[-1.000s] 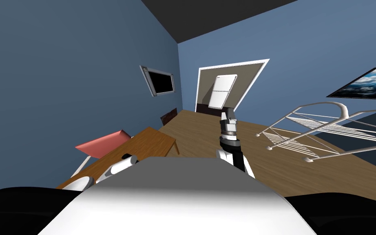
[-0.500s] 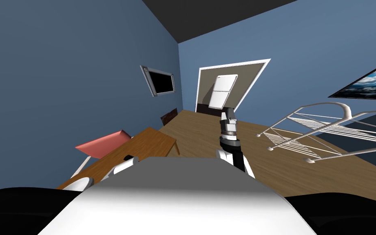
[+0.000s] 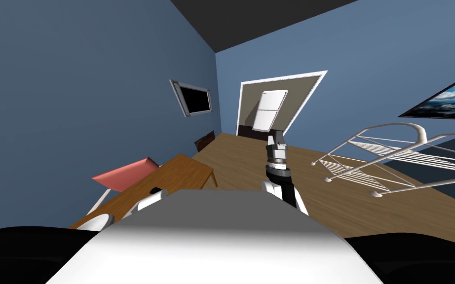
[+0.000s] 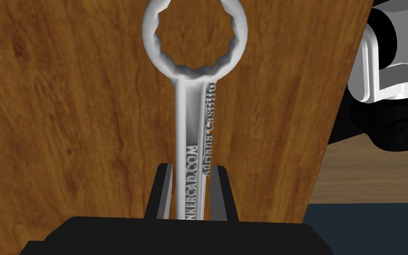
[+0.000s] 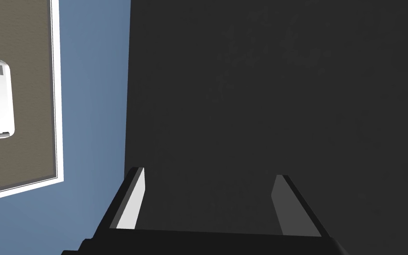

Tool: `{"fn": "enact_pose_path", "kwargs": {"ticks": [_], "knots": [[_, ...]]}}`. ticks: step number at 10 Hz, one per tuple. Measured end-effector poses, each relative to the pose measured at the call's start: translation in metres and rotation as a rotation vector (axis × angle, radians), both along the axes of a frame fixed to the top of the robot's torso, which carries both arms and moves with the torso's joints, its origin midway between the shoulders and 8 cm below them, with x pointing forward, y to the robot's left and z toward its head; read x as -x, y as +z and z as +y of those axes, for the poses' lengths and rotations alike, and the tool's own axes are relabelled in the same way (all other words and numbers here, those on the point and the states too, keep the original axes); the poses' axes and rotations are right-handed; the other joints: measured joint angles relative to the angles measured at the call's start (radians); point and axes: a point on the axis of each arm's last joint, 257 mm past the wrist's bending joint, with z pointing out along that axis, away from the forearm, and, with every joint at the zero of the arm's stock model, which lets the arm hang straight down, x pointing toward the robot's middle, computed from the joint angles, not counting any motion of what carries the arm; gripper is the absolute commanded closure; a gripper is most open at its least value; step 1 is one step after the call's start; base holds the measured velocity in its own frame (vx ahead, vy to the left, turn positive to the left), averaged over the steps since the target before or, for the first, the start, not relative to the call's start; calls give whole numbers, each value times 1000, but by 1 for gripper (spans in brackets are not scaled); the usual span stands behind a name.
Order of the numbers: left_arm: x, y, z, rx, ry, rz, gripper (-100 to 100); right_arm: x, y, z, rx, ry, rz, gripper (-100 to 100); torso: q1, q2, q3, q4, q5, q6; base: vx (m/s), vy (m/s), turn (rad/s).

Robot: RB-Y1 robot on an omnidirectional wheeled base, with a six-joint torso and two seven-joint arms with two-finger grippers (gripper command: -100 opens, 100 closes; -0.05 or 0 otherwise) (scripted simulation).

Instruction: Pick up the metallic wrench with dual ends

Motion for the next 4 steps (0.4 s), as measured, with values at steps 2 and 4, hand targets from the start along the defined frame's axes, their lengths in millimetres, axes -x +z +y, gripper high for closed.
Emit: {"fn": "enact_pose_path", "kwargs": {"ticks": [2,4], "knots": [[-4,13,8,-4,2,-3,100,0,0,0,0,0,0,0,-2,2,1,0,-1,0,-26,-23,-10],[-5,19,11,-3,4,-2,0,0,0,0,0,0,0,0,-1,1,1,0,0,0,-5,-5,0]]}}
